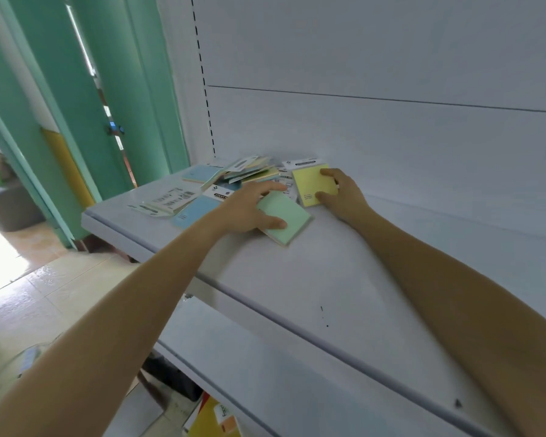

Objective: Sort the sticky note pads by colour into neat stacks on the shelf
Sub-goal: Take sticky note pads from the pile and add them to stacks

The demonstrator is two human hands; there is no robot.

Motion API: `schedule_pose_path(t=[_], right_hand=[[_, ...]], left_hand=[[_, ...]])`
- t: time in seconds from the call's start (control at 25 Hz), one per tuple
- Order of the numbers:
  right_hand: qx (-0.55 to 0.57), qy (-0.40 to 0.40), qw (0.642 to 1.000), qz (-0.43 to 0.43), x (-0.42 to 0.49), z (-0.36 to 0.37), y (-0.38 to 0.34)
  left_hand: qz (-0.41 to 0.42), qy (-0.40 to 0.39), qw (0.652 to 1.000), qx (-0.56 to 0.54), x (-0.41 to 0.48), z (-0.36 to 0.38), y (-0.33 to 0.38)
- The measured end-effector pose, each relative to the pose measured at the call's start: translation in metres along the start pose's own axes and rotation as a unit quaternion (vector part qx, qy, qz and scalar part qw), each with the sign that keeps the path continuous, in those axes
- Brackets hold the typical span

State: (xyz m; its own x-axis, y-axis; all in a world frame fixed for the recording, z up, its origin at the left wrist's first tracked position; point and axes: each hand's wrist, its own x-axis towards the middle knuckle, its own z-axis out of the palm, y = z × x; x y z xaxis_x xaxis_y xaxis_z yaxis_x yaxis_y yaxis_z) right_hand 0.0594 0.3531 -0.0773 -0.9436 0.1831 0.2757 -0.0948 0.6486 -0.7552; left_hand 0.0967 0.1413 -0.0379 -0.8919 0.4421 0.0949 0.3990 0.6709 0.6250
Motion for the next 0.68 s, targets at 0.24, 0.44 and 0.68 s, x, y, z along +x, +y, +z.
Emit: schedule_pose_path(t=[0.24,0.44,0.68], right_hand=[[0.033,0.031,0.999,-0.011,-0.005,-0.003,0.002],[0.052,0.002,0.999,0.015,-0.013,-0.027,-0.007],[0.124,0.118,0.983,0.060,-0.071,-0.090,-0.005]], left_hand=[[-0.100,-0.067,0.983,-0.137,0.006,-0.012,0.005],[-0.064,-0.042,0.983,-0.166,-0.012,-0.017,0.001],[0.007,0.115,0.956,-0.270,-0.009,0.013,0.022]])
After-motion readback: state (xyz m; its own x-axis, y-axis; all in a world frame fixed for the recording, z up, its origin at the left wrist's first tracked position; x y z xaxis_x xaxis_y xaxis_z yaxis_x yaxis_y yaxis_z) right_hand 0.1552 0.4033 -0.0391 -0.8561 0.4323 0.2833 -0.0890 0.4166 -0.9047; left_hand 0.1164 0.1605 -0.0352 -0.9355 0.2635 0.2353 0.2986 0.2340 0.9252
